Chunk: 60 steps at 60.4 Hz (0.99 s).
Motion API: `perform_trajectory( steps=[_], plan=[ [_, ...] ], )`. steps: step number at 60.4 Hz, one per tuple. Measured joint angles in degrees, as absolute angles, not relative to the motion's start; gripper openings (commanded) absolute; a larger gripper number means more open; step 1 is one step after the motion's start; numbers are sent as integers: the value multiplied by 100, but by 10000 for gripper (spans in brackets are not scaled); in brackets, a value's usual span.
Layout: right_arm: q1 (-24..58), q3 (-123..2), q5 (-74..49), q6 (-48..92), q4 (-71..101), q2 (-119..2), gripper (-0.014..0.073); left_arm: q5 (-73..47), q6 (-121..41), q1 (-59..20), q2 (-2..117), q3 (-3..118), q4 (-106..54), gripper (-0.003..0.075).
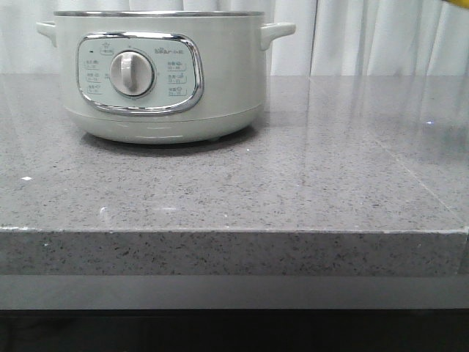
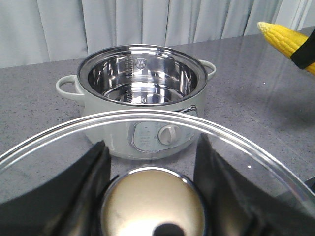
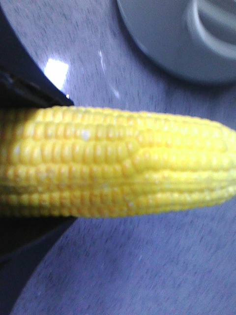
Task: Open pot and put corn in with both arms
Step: 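Carry the corn with the right gripper over the open pot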
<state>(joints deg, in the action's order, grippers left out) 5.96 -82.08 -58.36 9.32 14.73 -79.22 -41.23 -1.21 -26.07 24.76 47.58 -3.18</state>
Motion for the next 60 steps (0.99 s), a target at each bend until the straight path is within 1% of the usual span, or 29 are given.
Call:
perform_trajectory(
  steps=[15, 21, 28, 41, 60],
  plan=[
    [1816, -8465, -5710, 1033, 1513, -7793, 346, -4123, -121, -2607, 2476, 4758, -318, 206],
    [2290, -8773, -5573, 1042, 1537, -7956, 346, -4123, -121, -2607, 2476, 4758, -318, 206],
    [2641, -9279, -5482, 1055, 1546, -8270, 346, -4123, -121, -2607, 2476, 4758, -318, 206],
    [2986, -10342, -5451, 1055, 1546, -9151, 346, -4123, -121, -2607, 2476, 4758, -318, 206],
    [3188, -11599, -5361, 1055, 1546, -10334, 346, -4123, -121, -2607, 2476, 4758, -318, 206]
  ],
)
